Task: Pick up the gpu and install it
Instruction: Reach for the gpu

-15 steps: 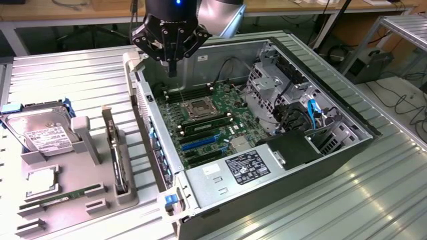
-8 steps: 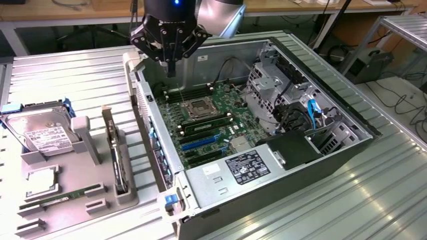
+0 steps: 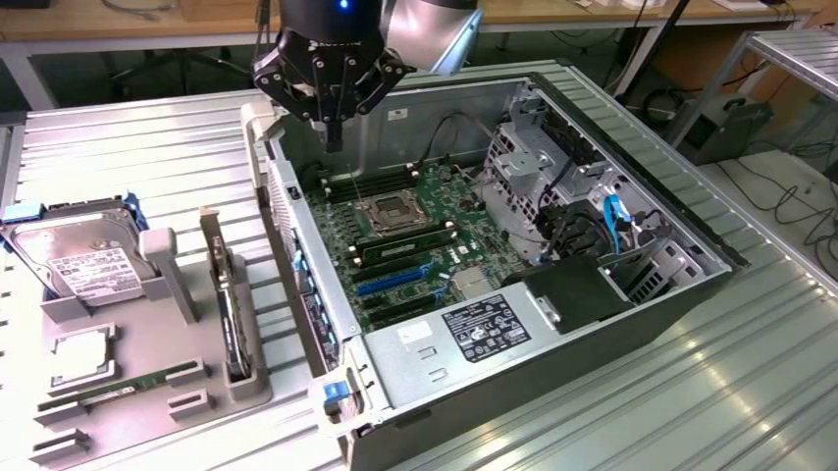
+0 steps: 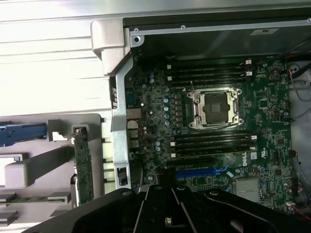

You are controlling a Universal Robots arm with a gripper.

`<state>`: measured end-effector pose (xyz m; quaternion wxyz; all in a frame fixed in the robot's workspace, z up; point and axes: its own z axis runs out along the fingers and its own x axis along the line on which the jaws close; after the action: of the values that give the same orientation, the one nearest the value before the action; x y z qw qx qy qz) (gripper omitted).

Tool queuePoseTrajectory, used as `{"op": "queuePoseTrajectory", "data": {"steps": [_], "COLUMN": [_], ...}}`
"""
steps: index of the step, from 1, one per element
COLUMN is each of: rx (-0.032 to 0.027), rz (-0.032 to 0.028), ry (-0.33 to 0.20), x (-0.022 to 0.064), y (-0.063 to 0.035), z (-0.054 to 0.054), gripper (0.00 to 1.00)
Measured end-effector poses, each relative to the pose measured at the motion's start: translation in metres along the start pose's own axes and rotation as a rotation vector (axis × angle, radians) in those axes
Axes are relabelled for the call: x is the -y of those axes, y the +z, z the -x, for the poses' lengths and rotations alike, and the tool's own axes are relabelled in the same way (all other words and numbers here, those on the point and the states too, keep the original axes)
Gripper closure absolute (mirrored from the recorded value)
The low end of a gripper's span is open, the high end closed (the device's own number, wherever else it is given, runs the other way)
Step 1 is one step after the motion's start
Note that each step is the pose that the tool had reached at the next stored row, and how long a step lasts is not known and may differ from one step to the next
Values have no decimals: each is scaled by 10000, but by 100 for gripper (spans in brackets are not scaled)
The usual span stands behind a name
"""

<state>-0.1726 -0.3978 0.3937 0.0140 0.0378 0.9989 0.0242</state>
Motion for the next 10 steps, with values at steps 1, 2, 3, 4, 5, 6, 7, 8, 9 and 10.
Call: {"op": "queuePoseTrajectory", "data": {"steps": [1, 2, 3, 4, 5, 6, 7, 8, 9, 10], "rx": [0, 0, 0, 1, 0, 0, 1, 0, 0, 0], "rz": [0, 1, 0, 0, 0, 0, 0, 0, 0, 0], "ry": [0, -1, 0, -1, -1, -1, -1, -1, -1, -1], "x": [0, 1, 1, 1, 2, 2, 2, 2, 3, 3], "y": [0, 0, 0, 0, 0, 0, 0, -1, -1, -1], "z": [-4, -9, -14, -19, -24, -28, -32, -36, -40, -42], "gripper": [89, 89, 89, 89, 89, 89, 89, 89, 89, 89]}}
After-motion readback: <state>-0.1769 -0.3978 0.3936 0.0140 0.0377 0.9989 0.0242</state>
